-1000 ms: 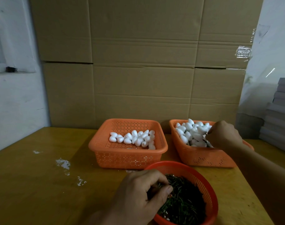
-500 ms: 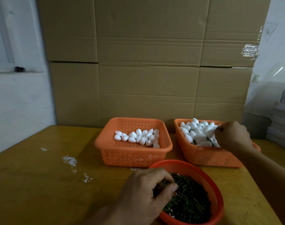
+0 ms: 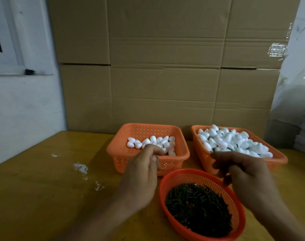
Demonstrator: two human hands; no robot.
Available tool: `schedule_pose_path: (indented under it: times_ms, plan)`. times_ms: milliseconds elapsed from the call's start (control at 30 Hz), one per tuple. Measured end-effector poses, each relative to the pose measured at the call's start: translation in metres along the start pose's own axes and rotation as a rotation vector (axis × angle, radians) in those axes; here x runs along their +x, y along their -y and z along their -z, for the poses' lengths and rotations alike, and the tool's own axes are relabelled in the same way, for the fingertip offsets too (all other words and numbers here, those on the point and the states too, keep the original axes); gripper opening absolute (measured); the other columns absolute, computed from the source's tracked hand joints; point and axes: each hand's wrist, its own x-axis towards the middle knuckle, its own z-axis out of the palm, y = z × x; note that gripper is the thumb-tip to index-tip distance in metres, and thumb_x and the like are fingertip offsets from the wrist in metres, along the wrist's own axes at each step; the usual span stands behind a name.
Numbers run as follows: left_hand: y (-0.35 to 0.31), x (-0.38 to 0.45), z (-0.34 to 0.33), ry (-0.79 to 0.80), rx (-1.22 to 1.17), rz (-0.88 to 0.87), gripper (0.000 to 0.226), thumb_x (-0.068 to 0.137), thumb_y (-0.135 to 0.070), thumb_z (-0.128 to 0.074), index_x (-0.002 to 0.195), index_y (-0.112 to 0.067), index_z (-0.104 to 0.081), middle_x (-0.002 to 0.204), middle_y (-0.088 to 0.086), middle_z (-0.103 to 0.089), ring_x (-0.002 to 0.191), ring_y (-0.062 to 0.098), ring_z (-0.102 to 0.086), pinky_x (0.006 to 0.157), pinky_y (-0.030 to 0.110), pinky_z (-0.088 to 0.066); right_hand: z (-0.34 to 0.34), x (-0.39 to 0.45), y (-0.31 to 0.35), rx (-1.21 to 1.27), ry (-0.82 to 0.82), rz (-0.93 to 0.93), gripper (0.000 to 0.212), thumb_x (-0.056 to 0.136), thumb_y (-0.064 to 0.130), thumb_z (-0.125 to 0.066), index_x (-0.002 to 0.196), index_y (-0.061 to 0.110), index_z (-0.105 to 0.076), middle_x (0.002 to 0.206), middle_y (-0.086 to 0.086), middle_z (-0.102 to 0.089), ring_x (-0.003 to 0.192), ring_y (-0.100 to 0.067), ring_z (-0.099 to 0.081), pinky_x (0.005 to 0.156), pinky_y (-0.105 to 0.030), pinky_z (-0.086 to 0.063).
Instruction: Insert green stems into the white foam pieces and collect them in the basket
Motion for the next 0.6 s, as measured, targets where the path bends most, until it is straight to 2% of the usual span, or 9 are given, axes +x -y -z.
schedule_pose_path:
  times_ms: [67,100,167,200,267,400,467,533,600]
  plan:
    - [0.005,0.021,0.013,-0.039,0.057,0.041,0.033,0.099,-0.001,-0.045,0.098,-0.032,-0.056,0.079,-0.013,-0.061,0.067,0.008,-0.059,0.06,0.026,-0.047,-0.006,-0.003,-0.007,-0.073,0.022,0.026,0.057,0.087,-0.016,-0.046,0.089,0.033,-0.074,0.079,0.01,-0.073,0.063,-0.014,-0.063,0.057,-0.033,-0.054]
    - [0.007,0.034,0.019,-0.037,0.107,0.054,0.028,0.097,-0.002,-0.047,0.098,-0.028,-0.058,0.081,-0.015,-0.062,0.07,0.004,-0.059,0.063,0.022,-0.046,-0.008,-0.003,-0.01,-0.094,0.02,0.032,0.056,0.087,-0.014,-0.048,0.09,0.036,-0.073,0.08,0.012,-0.073,0.063,-0.01,-0.064,0.059,-0.034,-0.054]
    - [0.012,0.065,0.031,0.046,0.23,0.099,0.013,0.098,-0.014,-0.053,0.094,-0.024,-0.059,0.083,-0.016,-0.062,0.077,0.003,-0.059,0.07,0.026,-0.047,-0.008,-0.003,-0.013,-0.103,-0.003,0.031,0.054,0.088,-0.012,-0.051,0.09,0.038,-0.073,0.081,0.016,-0.073,0.061,-0.009,-0.065,0.056,-0.034,-0.054]
    - [0.016,0.082,0.034,0.127,0.293,0.147,0.01,0.099,-0.022,-0.053,0.093,-0.023,-0.06,0.085,-0.013,-0.063,0.08,0.009,-0.061,0.072,0.03,-0.048,-0.007,-0.002,-0.014,-0.096,-0.025,0.031,0.054,0.088,-0.011,-0.051,0.09,0.038,-0.073,0.08,0.017,-0.073,0.059,-0.01,-0.065,0.053,-0.035,-0.054]
    - [0.025,0.113,0.036,0.321,0.378,0.299,0.021,0.101,-0.033,-0.05,0.094,-0.018,-0.063,0.091,-0.001,-0.068,0.084,0.021,-0.065,0.075,0.036,-0.052,-0.004,-0.002,-0.013,-0.071,-0.063,0.03,0.052,0.088,-0.011,-0.051,0.091,0.036,-0.074,0.08,0.015,-0.073,0.058,-0.015,-0.064,0.052,-0.042,-0.055]
    - [0.047,0.145,0.024,0.71,0.473,0.63,0.032,0.106,-0.032,-0.042,0.118,-0.011,-0.063,0.107,0.015,-0.069,0.083,0.027,-0.068,0.074,0.037,-0.057,0.0,-0.005,-0.007,-0.055,-0.089,0.035,0.048,0.09,-0.011,-0.052,0.089,0.032,-0.075,0.08,0.014,-0.073,0.06,-0.016,-0.065,0.055,-0.046,-0.057]
    - [0.055,0.149,0.019,0.875,0.65,0.662,0.04,0.105,-0.042,-0.043,0.129,-0.015,-0.061,0.116,0.013,-0.068,0.093,0.027,-0.069,0.079,0.038,-0.058,0.0,-0.007,-0.006,-0.061,-0.081,0.034,0.047,0.09,-0.01,-0.052,0.089,0.031,-0.075,0.079,0.014,-0.073,0.061,-0.026,-0.063,0.054,-0.052,-0.055]
    - [0.063,0.151,0.014,1.0,0.781,0.695,0.055,0.101,-0.056,-0.042,0.139,-0.019,-0.054,0.132,0.012,-0.061,0.102,0.026,-0.064,0.08,0.036,-0.055,0.0,-0.007,-0.006,-0.075,-0.072,0.035,0.046,0.09,-0.01,-0.054,0.088,0.032,-0.074,0.078,0.016,-0.073,0.062,-0.027,-0.063,0.054,-0.053,-0.055]
    - [0.072,0.152,0.008,1.041,0.751,0.741,0.068,0.098,-0.059,-0.048,0.152,-0.019,-0.035,0.145,0.013,-0.051,0.117,0.029,-0.059,0.092,0.04,-0.052,0.0,-0.007,-0.006,-0.1,-0.063,0.038,0.046,0.09,-0.008,-0.055,0.088,0.033,-0.074,0.079,0.019,-0.072,0.062,-0.023,-0.064,0.054,-0.051,-0.055]
